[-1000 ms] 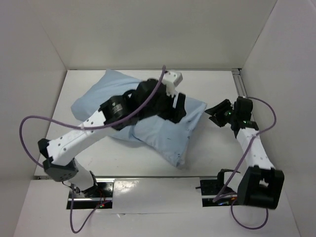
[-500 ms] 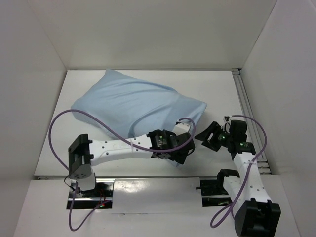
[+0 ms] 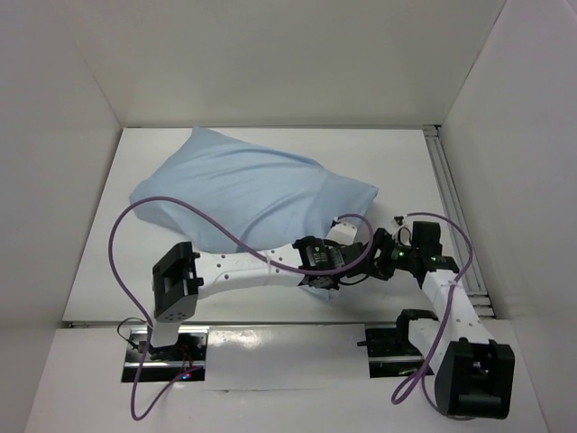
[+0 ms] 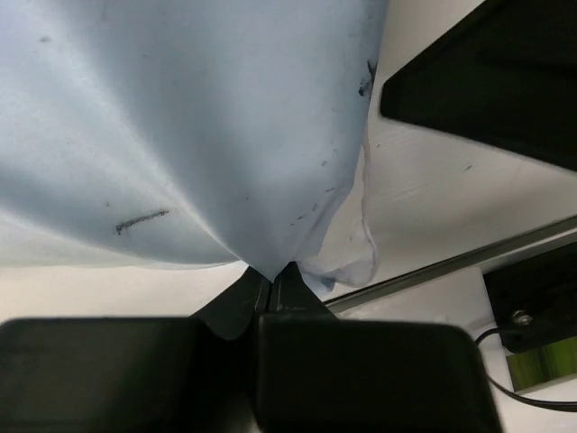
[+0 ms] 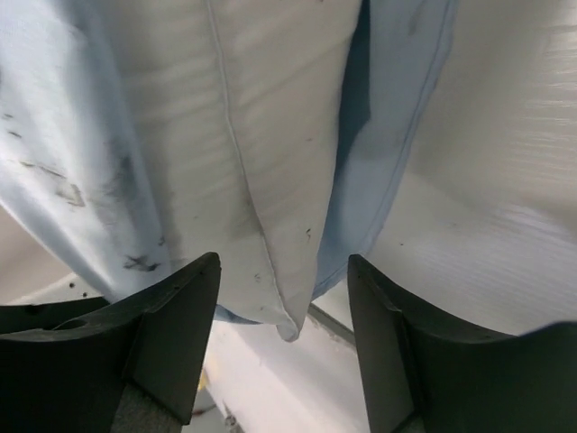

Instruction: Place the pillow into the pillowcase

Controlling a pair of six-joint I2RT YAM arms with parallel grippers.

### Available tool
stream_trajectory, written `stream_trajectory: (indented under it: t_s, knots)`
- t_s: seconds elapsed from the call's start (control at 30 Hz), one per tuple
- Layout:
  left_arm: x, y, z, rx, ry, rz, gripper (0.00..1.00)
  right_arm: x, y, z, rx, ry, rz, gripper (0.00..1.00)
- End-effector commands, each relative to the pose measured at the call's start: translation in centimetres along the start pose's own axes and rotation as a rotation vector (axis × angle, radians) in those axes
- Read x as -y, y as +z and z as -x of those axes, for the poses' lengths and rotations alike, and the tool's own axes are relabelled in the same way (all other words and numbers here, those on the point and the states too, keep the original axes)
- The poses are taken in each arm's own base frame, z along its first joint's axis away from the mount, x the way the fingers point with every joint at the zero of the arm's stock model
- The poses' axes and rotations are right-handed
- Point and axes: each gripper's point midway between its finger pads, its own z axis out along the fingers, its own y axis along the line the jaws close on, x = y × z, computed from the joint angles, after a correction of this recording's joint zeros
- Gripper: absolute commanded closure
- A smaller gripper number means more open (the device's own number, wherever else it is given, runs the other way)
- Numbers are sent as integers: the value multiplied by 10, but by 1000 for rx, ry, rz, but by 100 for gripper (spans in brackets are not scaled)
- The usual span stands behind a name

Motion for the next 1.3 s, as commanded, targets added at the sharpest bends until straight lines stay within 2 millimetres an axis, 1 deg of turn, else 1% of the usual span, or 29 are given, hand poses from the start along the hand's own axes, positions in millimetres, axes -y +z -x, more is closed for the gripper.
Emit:
stream_trajectory:
  t_s: [0.0,0.13,0.2,0.23,0.27,0.3,0.33,0.37,0.4,0.43,0.47,0.57,0.63,0.7,0.77,0.8,0.83,0.87,0.9,0.93,0.97,1.03,1.07,1.1,1.13,1.17,1.2,1.23,1.27]
  knots:
    - [8,-20,18,34,-42,-46,100,-10,8,-1,-33,-67,82,35]
    - [16,-51,21,22,-38,-153,100,-24,16,4,-32,-120,145,38]
    - [21,-64,26,23,-28,-208,100,-42,22,7,-33,-153,206,45]
    - [36,-74,28,22,-14,-277,100,-46,28,8,-35,-146,213,55]
    - [47,-89,30,38,12,-334,100,-61,36,-4,-85,-125,241,67]
    - [59,-101,34,50,26,-388,100,-77,45,4,-39,-175,282,83]
    - [86,-134,45,83,38,-521,100,-77,59,-4,-78,-127,270,90]
    - [100,-144,47,96,83,-578,100,-108,67,-10,-94,-210,347,96]
    - [113,-160,52,109,99,-643,100,-116,74,-11,-105,-218,358,100]
    - [126,-183,52,106,123,-735,100,-123,81,-10,-111,-223,368,100]
    - [139,-204,66,150,125,-820,100,-131,89,-6,-106,-214,380,100]
    - [152,-231,70,165,142,-948,100,-139,92,4,-50,-190,391,100]
    - [152,-239,76,190,133,-970,100,-135,90,18,12,-165,366,100]
    - [147,-228,73,190,128,-928,98,-132,83,24,51,-133,356,100]
    - [132,-227,74,204,116,-876,81,-118,74,34,96,-98,281,97]
    - [124,-221,70,198,117,-843,69,-117,69,41,125,-137,250,81]
    - [117,-222,71,205,112,-819,43,-86,66,44,141,-85,102,72]
    - [102,-216,72,212,115,-764,30,-83,52,50,189,-104,56,62]
    - [88,-221,72,224,109,-741,18,-72,45,54,216,-130,-13,51]
    - [78,-222,72,229,106,-717,7,-43,32,61,251,-82,-165,35]
    - [63,-218,78,251,87,-663,5,-32,21,65,282,-70,-233,28]
    - [31,-223,79,263,75,-592,5,-12,-5,82,362,-37,-361,25]
    - [21,-223,78,267,74,-566,7,5,-18,82,382,0,-453,25]
    - [-1,-216,87,291,34,-487,9,6,-26,86,397,-4,-466,25]
    - [-20,-212,85,279,8,-420,9,7,-38,99,435,-7,-481,25]
    - [-52,-208,96,311,-51,-333,9,-3,-39,103,430,-26,-427,25]
    - [-72,-202,98,306,-88,-270,9,-12,-41,108,433,-55,-388,22]
    - [-94,-193,97,283,-159,-202,9,-28,-47,117,450,-98,-346,20]
    - [-130,-188,89,255,-199,-97,9,-47,-46,120,444,-140,-270,17]
